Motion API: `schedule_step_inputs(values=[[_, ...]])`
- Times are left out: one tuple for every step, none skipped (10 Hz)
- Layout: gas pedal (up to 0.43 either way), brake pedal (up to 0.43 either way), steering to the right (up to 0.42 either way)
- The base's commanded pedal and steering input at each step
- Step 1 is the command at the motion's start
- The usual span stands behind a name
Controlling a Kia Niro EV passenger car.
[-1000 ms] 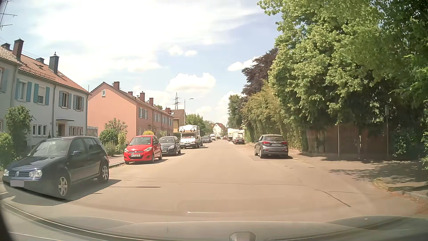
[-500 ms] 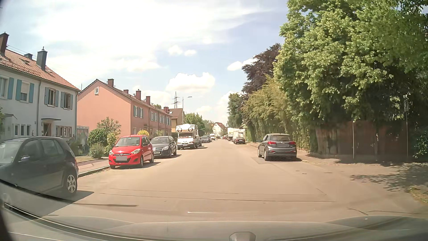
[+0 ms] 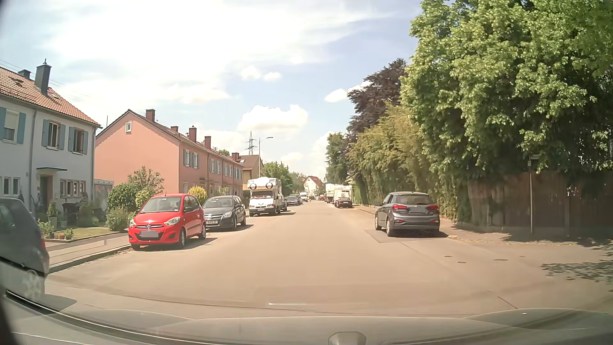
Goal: Follow the waypoints while adhering to traffic rules and regulations
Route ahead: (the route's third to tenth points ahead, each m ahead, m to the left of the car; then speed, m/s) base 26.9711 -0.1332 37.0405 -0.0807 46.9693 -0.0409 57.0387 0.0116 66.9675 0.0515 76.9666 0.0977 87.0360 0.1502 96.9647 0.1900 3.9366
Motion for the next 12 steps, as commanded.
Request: schedule_step_inputs(values=[[0.311,0.000,0.005],[0.339,0.000,0.004],[0.339,0.000,0.001],[0.339,0.000,-0.001],[0.339,0.000,-0.001],[0.339,0.000,-0.003],[0.319,0.000,-0.005],[0.268,0.000,-0.005],[0.268,0.000,-0.005],[0.268,0.000,-0.006],[0.268,0.000,-0.006],[0.260,0.000,-0.006]])
